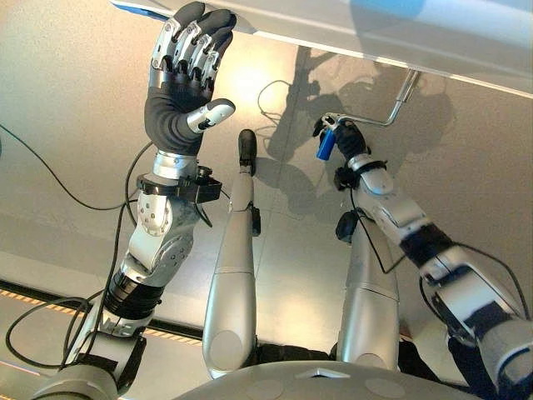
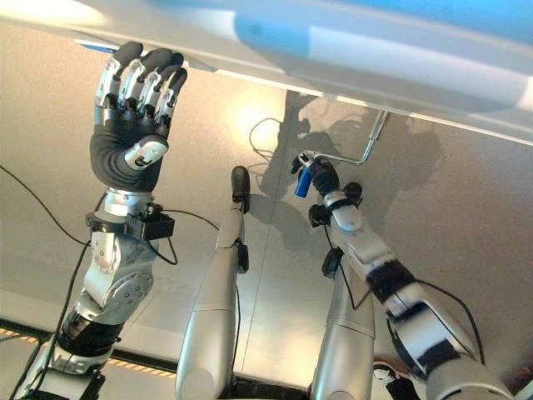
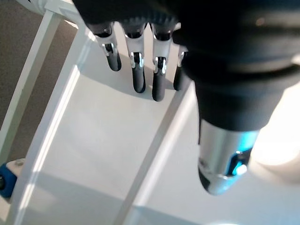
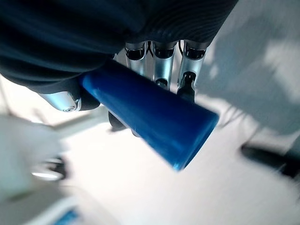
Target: Raise the hospital bed
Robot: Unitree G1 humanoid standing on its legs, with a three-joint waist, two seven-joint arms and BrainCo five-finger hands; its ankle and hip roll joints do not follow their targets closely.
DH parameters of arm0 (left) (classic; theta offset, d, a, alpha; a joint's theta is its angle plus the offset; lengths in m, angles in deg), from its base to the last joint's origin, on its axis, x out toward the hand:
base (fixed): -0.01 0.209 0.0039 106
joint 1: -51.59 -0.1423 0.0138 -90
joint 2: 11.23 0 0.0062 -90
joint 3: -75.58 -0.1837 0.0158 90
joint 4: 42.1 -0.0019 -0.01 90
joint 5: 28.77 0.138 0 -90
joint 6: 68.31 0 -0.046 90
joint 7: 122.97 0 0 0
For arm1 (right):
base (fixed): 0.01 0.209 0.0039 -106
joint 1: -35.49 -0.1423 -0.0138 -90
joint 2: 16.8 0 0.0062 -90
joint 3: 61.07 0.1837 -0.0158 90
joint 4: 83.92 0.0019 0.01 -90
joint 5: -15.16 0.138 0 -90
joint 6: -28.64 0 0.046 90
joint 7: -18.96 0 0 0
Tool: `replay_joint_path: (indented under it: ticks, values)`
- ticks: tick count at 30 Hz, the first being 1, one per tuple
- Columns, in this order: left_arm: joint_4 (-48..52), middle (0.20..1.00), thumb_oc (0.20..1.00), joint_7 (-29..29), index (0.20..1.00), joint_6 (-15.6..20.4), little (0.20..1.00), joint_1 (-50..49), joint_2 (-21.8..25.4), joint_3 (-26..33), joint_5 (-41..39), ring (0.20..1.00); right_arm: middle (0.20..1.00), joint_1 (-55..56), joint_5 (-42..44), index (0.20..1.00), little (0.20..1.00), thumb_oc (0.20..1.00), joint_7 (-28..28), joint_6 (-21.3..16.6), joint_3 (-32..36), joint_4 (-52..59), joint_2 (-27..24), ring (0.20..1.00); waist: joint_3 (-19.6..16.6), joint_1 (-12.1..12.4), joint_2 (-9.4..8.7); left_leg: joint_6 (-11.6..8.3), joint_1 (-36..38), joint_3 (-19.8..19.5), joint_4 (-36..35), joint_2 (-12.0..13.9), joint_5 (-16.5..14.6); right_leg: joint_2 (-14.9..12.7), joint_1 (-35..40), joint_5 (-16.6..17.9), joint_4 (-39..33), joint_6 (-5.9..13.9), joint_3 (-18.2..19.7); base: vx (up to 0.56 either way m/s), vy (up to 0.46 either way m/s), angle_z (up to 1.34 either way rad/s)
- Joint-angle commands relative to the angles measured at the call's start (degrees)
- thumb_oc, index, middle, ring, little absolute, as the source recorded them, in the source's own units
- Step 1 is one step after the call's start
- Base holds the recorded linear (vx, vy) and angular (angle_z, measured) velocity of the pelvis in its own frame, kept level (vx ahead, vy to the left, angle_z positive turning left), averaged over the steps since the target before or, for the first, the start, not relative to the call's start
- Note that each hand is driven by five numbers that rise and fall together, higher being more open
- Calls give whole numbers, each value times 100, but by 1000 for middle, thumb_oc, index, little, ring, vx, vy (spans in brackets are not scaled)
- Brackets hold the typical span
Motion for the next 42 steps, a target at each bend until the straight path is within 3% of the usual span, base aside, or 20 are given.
replay_joint_path:
  ticks: [1,11,15,19,28,31,35,39,42]
  values:
    - [814,1000,1000,-302,1000,321,1000,-241,236,-160,283,1000,200,-943,50,200,200,200,504,-1419,145,1748,752,200,-96,-135,-49,179,117,185,455,-275,-616,-181,565,278,-648,617,210,0,0,0]
    - [1069,1000,1000,-565,1000,286,1000,-659,425,132,138,1000,200,-309,330,200,200,200,444,-1680,908,2522,552,200,-96,-351,-160,161,192,287,425,-205,-609,-110,556,323,-709,623,327,-9,-15,-4]
    - [1160,1000,1000,-616,1000,271,1000,-889,333,409,59,1000,200,50,293,200,200,200,241,-1863,1569,2731,540,200,-96,-450,-180,123,261,295,384,-190,-610,-82,575,297,-698,616,363,3,-36,1]
    - [1235,1000,1000,-692,1000,284,1000,-1023,266,647,-20,1000,200,463,-19,200,200,200,-347,-2135,2484,2557,504,200,-96,-560,-228,86,367,326,343,-171,-623,-45,624,250,-678,619,401,2,-8,0]
    - [1269,1000,1000,-819,1000,288,1000,-1087,172,873,-298,1000,200,820,-490,200,200,200,-1600,-2316,3721,1524,358,200,-96,-716,-300,38,614,368,271,-67,-636,36,734,156,-620,619,460,1,-39,-3]
    - [1291,1000,1000,-856,1000,250,1000,-1115,173,870,-313,1000,200,852,-719,200,200,200,-1919,-2184,3906,880,99,200,-96,-716,-309,15,721,385,198,-8,-612,85,767,117,-600,610,463,3,-66,-7]
    - [1284,1000,1000,-917,1000,217,1000,-1073,366,693,-313,1000,200,834,-801,200,200,200,-2090,-1642,3757,-908,-659,200,-96,-690,-341,-40,897,380,72,133,-514,179,761,-2,-424,575,422,6,-89,-5]
    - [1200,1000,1000,-917,1000,180,1000,-921,530,436,-281,1000,200,519,-636,200,200,200,-1810,-1177,3332,-2433,-1221,200,-96,-635,-350,-81,1001,373,-26,230,-425,241,714,-81,-282,552,374,11,-75,-1]
    - [1106,1000,1000,-938,1000,169,1000,-732,609,141,-265,1000,200,-146,-456,200,200,200,-1358,-784,2754,-4166,-1668,200,-96,-522,-304,-90,1011,322,-92,273,-362,265,612,-130,-161,542,338,17,-62,-1]
